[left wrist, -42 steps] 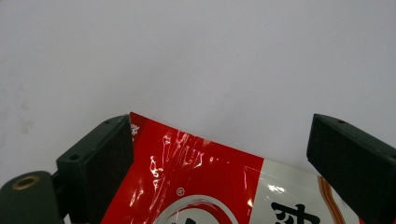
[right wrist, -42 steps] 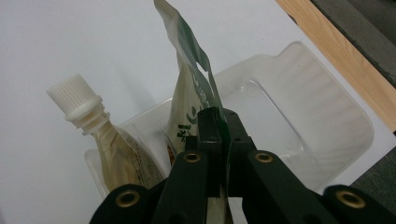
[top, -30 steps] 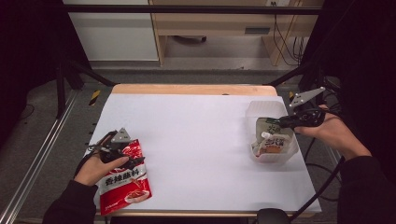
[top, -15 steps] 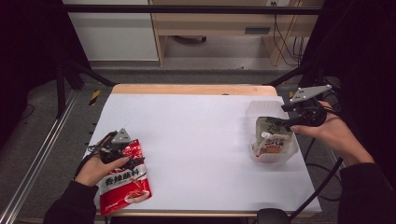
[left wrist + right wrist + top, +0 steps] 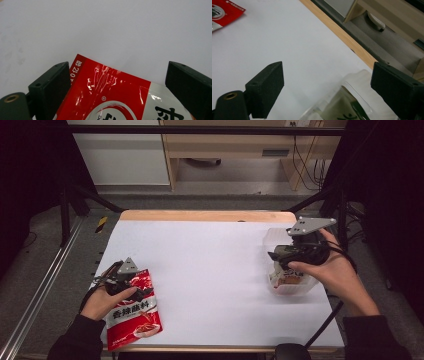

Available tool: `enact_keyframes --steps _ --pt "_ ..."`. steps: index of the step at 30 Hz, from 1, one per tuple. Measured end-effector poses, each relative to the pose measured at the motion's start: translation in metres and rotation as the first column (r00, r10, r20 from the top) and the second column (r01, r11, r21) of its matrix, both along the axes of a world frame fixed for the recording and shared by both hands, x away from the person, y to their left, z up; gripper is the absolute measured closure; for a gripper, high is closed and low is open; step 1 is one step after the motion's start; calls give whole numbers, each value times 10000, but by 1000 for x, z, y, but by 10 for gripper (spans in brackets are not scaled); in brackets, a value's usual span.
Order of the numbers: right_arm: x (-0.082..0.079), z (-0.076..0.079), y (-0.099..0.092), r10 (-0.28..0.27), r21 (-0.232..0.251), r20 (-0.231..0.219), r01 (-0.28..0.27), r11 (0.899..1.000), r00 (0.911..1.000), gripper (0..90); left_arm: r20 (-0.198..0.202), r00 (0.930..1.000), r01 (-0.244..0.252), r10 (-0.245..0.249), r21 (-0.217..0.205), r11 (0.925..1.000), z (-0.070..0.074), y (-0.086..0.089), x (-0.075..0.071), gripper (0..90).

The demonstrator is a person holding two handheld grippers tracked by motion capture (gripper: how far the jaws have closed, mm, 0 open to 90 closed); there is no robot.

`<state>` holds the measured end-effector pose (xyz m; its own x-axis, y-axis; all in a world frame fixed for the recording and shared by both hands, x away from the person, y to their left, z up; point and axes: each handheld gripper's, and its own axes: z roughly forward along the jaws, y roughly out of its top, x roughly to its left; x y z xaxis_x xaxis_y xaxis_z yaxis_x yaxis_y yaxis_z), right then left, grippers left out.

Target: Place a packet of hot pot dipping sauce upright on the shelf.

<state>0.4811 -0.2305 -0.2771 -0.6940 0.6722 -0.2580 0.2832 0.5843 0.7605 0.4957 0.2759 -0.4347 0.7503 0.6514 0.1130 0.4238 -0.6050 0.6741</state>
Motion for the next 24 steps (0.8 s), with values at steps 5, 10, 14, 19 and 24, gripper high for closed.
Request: enact_keyframes --steps 5,10,14,19,24 --pt "-15 -5 35 399 72 311 -401 9992 9987 105 270 9990 -352 359 -232 9991 2 7 -1 59" --pt "-23 -10 56 442 -7 610 -443 9990 9972 101 428 9979 -472 482 -246 9986 0 10 -3 58" --pt "-27 -21 71 581 -23 603 -581 9983 9965 101 595 9968 -523 529 -102 9986 -1 14 -6 58" --pt "-25 -41 85 647 -197 293 -641 9977 9975 106 769 9944 -717 732 -213 9972 2 23 -7 55" --pt "-23 -58 96 651 69 19 -651 9979 9979 102 939 9911 -917 946 -353 9952 6 32 -9 54"
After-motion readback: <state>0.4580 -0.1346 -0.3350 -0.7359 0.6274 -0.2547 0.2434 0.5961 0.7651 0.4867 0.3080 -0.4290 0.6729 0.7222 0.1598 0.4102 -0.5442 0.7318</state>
